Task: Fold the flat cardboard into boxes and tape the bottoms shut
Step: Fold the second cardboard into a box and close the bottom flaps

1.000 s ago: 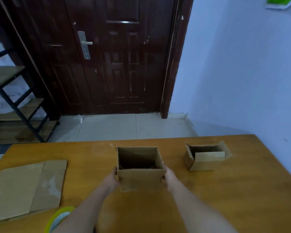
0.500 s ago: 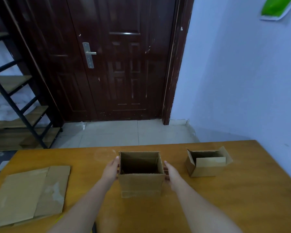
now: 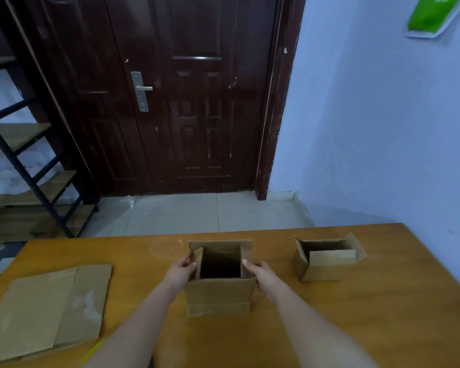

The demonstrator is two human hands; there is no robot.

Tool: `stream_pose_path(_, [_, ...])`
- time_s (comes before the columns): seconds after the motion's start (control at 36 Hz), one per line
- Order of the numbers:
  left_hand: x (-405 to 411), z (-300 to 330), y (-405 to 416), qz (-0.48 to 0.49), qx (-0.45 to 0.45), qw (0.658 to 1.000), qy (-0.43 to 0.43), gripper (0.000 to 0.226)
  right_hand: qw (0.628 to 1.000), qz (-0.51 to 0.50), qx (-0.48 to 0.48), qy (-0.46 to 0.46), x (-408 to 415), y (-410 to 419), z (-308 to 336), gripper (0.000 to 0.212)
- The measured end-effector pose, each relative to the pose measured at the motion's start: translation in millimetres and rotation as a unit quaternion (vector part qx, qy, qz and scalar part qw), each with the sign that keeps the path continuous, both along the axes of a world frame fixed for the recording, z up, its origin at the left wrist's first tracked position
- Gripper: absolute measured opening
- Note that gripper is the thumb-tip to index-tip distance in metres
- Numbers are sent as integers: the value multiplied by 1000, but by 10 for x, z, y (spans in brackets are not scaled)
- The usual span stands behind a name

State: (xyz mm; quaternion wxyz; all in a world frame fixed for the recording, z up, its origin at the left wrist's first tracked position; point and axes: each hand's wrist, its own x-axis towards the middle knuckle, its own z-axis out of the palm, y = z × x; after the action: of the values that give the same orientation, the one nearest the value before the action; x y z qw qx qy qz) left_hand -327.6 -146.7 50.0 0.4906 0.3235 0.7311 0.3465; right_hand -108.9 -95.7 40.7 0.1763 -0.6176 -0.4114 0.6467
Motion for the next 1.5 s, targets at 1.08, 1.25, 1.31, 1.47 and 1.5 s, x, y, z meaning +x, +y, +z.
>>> stream_pose_path(1.08, [-20, 195, 256, -317, -69, 831, 452, 45, 995, -79, -62, -20, 52, 195, 104, 25])
stream_pose_path(1.25, [79, 132, 256, -280, -62, 838, 464, 34, 997, 41, 58, -34, 44, 212, 116, 64])
stream_pose_path(1.31, [100, 121, 244, -275, -56, 838, 469, 30, 987, 103, 105, -70, -22, 200, 132, 68])
stream_pose_path(1.47, [101, 73, 202, -278, -41, 832, 479, 34, 942, 194, 168, -215, -231, 152, 20, 71])
stream_pose_path(1.5, [105, 69, 191, -279, -39, 831, 480, 36, 936, 199, 175, -231, -235, 149, 5, 71])
